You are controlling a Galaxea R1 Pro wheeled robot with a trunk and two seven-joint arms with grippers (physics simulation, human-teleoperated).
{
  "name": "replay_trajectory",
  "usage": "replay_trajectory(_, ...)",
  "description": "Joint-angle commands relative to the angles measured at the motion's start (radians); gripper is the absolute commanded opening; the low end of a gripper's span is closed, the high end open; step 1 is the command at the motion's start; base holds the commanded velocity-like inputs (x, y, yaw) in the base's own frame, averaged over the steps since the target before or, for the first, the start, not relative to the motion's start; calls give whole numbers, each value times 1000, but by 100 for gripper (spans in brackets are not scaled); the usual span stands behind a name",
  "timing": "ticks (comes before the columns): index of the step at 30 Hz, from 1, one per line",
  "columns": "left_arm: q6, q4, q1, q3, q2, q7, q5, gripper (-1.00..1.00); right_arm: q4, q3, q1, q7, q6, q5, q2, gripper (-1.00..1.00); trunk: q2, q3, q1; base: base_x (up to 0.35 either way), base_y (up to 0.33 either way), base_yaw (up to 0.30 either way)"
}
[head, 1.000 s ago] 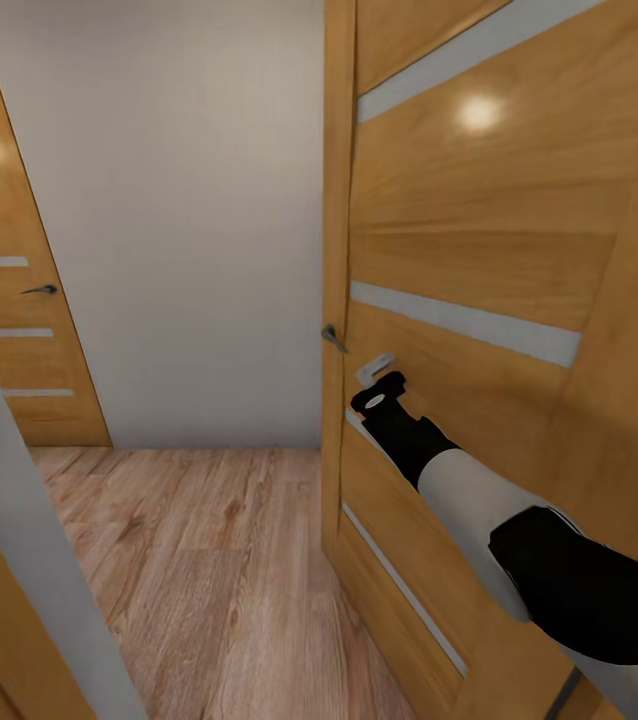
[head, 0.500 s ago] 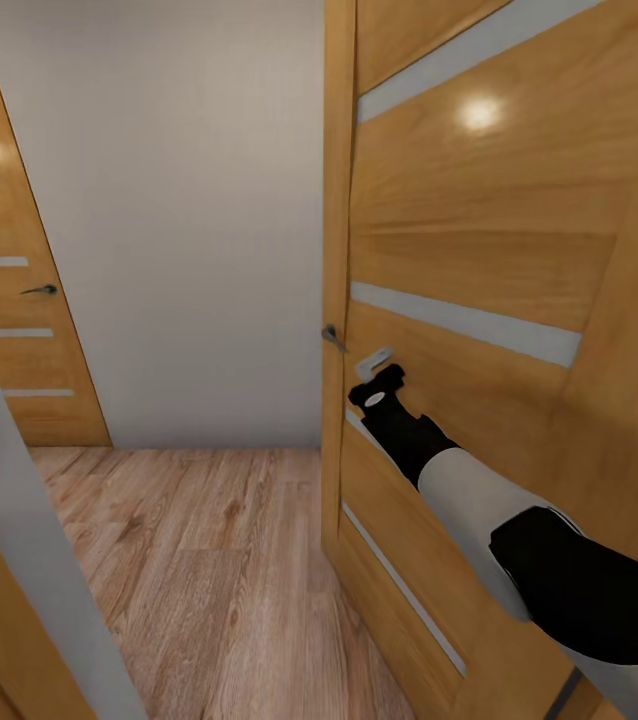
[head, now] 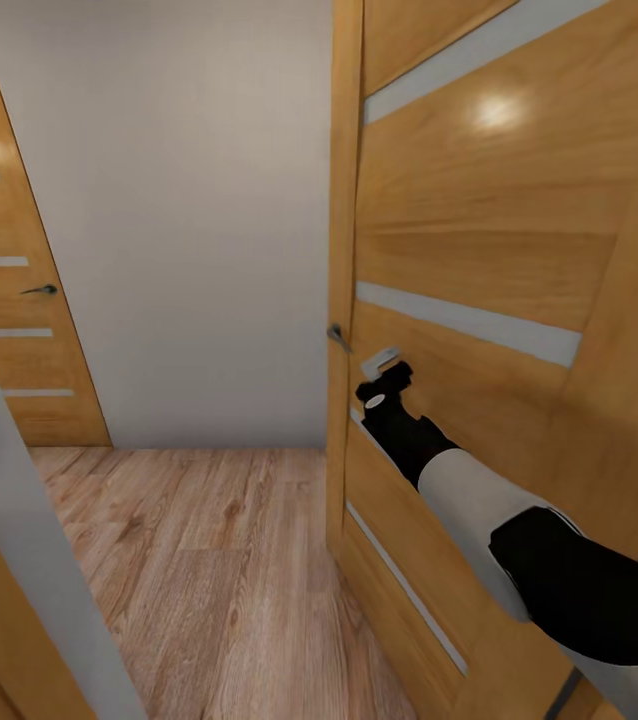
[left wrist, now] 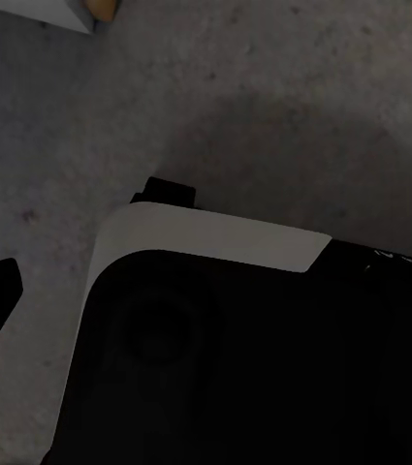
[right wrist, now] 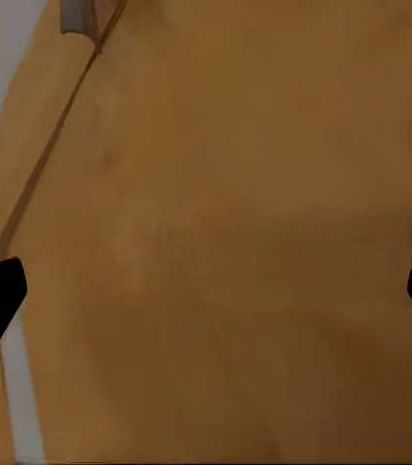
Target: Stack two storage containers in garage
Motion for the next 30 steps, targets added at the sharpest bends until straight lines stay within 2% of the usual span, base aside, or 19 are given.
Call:
replay_trajectory(1,-2,-1,0,5,-1,0,2,100,2,-3,-1,-16,15,24,0,100,-1,-1,0,0,0,0)
replay_trajectory(7,-2,-1,0,5,-1,0,2,100,6,-1,0,-28,16,20,0,100,-1,-1,0,0,0,35)
replay_trajectory(15,-2,-1,0,6,-1,0,2,100,6,-3,0,-26,17,17,0,100,-1,-1,0,0,0,200)
replay_trajectory(24,-3,-1,0,7,-2,1,2,100,6,-5,0,-28,3,16,0,100,-1,-1,0,1,0,16)
replay_trajectory(30,5,3,0,8,2,2,6,100,6,-4,1,-27,3,16,0,100,-1,-1,0,185,0,1)
